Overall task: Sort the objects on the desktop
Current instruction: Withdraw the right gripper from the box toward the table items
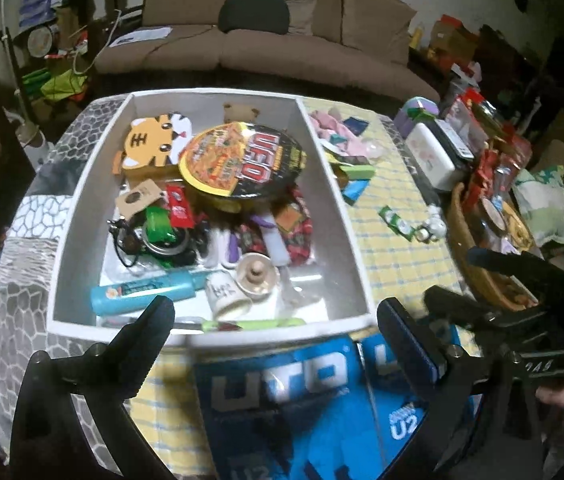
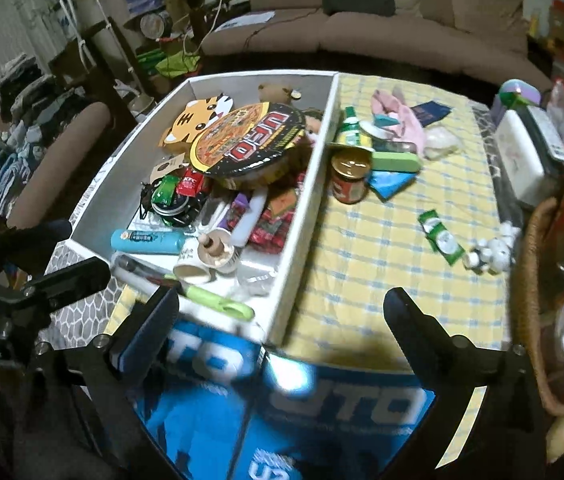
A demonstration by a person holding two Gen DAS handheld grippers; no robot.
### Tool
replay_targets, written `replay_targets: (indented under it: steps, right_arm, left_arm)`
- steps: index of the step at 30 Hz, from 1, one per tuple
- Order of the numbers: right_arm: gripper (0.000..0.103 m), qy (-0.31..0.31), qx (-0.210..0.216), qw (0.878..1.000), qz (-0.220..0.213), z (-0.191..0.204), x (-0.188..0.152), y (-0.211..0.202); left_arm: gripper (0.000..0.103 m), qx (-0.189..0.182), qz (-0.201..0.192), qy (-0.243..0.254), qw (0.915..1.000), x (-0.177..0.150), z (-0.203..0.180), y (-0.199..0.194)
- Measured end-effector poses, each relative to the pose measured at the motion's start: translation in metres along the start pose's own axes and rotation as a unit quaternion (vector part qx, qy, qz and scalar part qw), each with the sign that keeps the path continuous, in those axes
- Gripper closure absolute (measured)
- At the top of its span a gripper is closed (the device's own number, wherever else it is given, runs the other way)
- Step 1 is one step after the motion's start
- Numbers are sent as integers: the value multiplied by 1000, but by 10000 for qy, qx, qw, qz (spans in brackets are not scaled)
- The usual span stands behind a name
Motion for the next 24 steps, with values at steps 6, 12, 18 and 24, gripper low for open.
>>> replay_targets:
  steps: [6, 12, 18, 24]
  right_arm:
    - [0, 317, -51, 9991, -283, -46, -9, -46]
    - [0, 958, 113, 9923, -783, -110, -13, -90]
    - [0, 1459, 516, 9797, -1277, -151, -10, -110]
    - [0, 1569, 850, 9663, -1856, -173, -2, -136]
  left_arm:
    - [0, -370, -82, 185, 9991, 3, -30, -7]
    - [0, -680, -62, 730, 9950, 18, -91, 7]
    - [0, -963, 297, 1276, 9867, 27, -178, 60]
    - [0, -1566, 616, 1859, 9680, 32, -259, 118]
Point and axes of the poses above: each gripper's, at about its wrist camera, not at the fingertips, and y roughly the way its jaws point, z to its left, x to its top, the point moved 6 cm from there along y, roughly the way its jaws point, and after that the axes turned 13 degrees about x, right-handed, at the moved point
